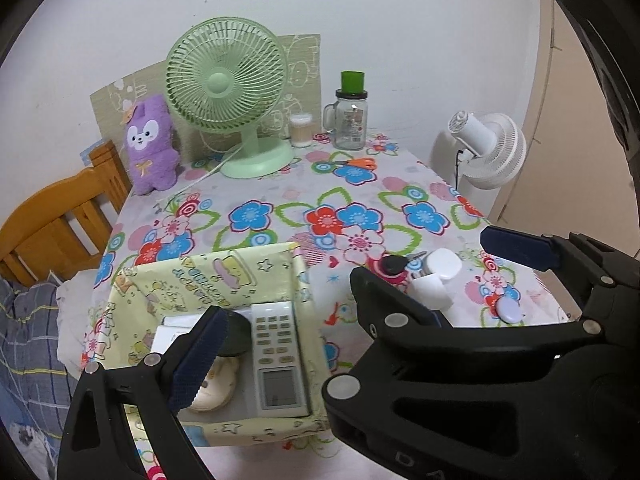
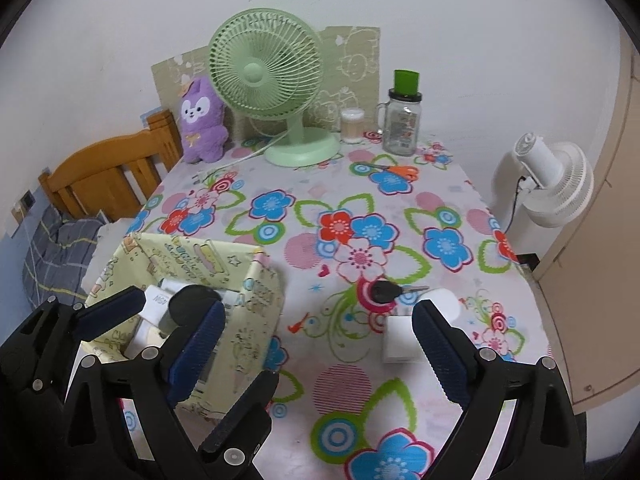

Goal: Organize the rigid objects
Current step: 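Withdraw both tools from the box toward the small white cube and earbud case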

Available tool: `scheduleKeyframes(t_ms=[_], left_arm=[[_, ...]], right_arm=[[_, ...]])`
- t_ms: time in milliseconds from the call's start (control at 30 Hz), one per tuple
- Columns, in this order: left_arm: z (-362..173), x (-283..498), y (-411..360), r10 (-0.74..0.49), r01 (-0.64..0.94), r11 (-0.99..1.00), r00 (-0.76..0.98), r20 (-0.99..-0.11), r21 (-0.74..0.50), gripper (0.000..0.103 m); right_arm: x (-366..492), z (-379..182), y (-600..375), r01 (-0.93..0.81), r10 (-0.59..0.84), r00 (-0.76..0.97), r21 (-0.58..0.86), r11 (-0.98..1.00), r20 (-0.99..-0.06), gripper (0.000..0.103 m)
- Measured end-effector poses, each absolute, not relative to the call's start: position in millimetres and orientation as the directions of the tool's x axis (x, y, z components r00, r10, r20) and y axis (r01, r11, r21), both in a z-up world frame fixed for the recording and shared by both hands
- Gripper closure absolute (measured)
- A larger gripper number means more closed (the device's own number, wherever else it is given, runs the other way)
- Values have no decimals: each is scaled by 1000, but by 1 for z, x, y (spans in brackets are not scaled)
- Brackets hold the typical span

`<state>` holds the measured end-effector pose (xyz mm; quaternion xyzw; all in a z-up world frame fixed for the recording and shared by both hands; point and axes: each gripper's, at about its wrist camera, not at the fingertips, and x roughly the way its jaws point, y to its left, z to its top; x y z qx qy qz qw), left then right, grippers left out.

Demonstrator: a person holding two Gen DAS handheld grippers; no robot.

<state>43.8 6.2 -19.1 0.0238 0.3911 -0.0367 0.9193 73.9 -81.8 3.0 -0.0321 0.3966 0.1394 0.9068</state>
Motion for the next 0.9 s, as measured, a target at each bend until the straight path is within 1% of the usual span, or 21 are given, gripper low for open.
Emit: scheduleKeyframes(t_ms=[633,900], left_arm=[[-22,50,-44,-86,132,991,693,-716,8,5],[-28,54,-60,-99,133,991,686,-721,-10,5]], right_arm=[[76,0,-136,-202,158,670,26,979,-726,7],[77,-2,-155,-187,139,694,9,982,-706,7]])
